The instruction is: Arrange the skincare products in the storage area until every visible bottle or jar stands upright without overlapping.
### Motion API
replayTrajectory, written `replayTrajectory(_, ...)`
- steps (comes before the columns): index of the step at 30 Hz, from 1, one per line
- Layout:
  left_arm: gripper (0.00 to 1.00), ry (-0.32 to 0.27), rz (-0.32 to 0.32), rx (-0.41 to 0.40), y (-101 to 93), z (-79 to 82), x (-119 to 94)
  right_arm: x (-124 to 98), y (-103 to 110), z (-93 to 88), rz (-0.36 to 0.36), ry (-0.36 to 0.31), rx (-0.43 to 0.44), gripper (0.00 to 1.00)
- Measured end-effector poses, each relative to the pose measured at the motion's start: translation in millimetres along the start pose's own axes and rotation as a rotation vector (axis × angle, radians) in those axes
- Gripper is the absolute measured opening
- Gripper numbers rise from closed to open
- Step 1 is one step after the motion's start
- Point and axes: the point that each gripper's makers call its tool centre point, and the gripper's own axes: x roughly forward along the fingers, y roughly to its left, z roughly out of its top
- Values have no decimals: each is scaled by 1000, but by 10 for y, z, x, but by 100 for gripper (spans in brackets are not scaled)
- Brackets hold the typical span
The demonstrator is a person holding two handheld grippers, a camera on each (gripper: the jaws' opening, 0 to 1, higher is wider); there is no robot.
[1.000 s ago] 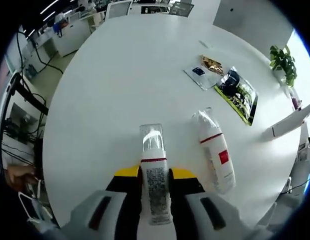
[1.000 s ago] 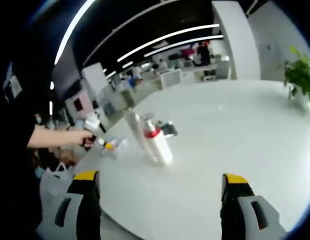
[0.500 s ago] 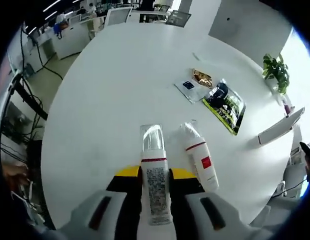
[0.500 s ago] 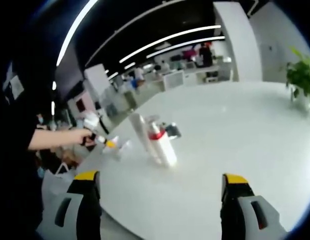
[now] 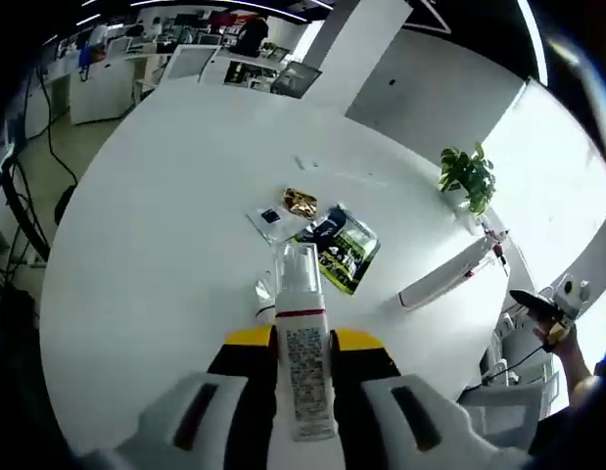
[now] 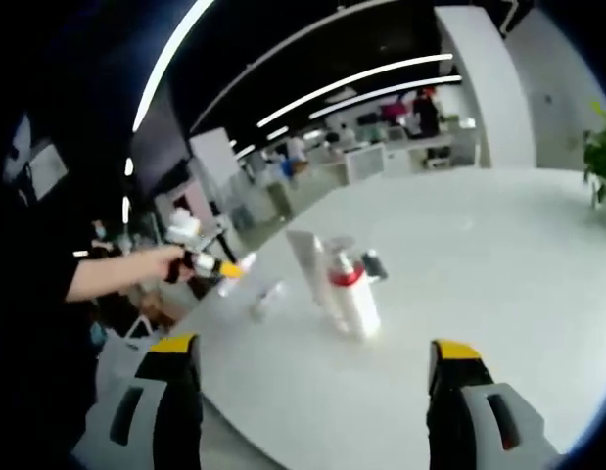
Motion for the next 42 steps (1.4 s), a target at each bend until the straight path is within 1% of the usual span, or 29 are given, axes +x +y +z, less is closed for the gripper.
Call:
replayTrajectory(2,15,-4,-22,30,-103,23,-45,6,20,-2,7,3,-7,95)
replayTrajectory(7,15,-31,-87,58,-371,83,-171,7,88,22,31,-4,-15,94)
replayTrajectory(9,15,-39,-109,78,-481,100,-228,6,126,36,46,-6,-18,92)
replayTrajectory(10,15,-42,-139,89,-571,104,-264,7,141,44,52,-8,-18,91)
replayTrajectory(12,16,-59,-180,89,-690,131,-317,12,195,80,72,-22,-17,90)
replayTrajectory(13,16,-70,-221,77,-799,146,-363,14,219,99,79,-29,-17,90)
replayTrajectory(14,16,-75,-244,79,-860,154,-395,18,239,119,86,-35,-15,89)
replayTrajectory(17,16,-111,-331,86,-1124,195,-535,28,345,203,123,-61,-8,87)
replayTrajectory(20,16,-144,-405,91,-1328,233,-646,40,454,301,164,-92,1,86)
replayTrajectory(21,16,-163,-441,96,-1428,255,-698,45,501,342,181,-103,4,85)
replayTrajectory(22,16,-169,-456,105,-1481,259,-733,49,535,368,194,-110,5,85)
replayTrajectory(26,16,-201,-540,120,-1759,277,-889,64,741,492,272,-137,14,82)
replayTrajectory(29,16,-204,-557,139,-1888,253,-952,80,869,567,322,-147,17,79)
replayTrajectory(30,16,-204,-567,160,-1955,219,-970,88,932,588,352,-143,28,77)
replayTrajectory(31,16,-200,-587,164,-2019,191,-993,91,985,602,379,-139,40,74)
replayTrajectory(33,16,-203,-659,185,-2214,120,-1071,95,1109,656,442,-143,67,69)
replayTrajectory(34,16,-204,-682,185,-2280,98,-1101,96,1159,676,467,-143,73,67)
replayTrajectory(35,16,-207,-724,196,-2383,66,-1154,96,1204,692,488,-143,76,66)
replayTrajectory(37,16,-227,-785,192,-2542,54,-1248,107,1301,737,525,-142,79,65)
replayTrajectory(38,16,-230,-809,199,-2599,43,-1284,97,1388,780,560,-152,77,64)
replayTrajectory(40,16,-235,-833,203,-2679,29,-1325,63,1534,878,623,-178,98,61)
replayTrajectory(42,16,-235,-868,218,-2774,-5,-1375,34,1627,988,662,-212,134,58)
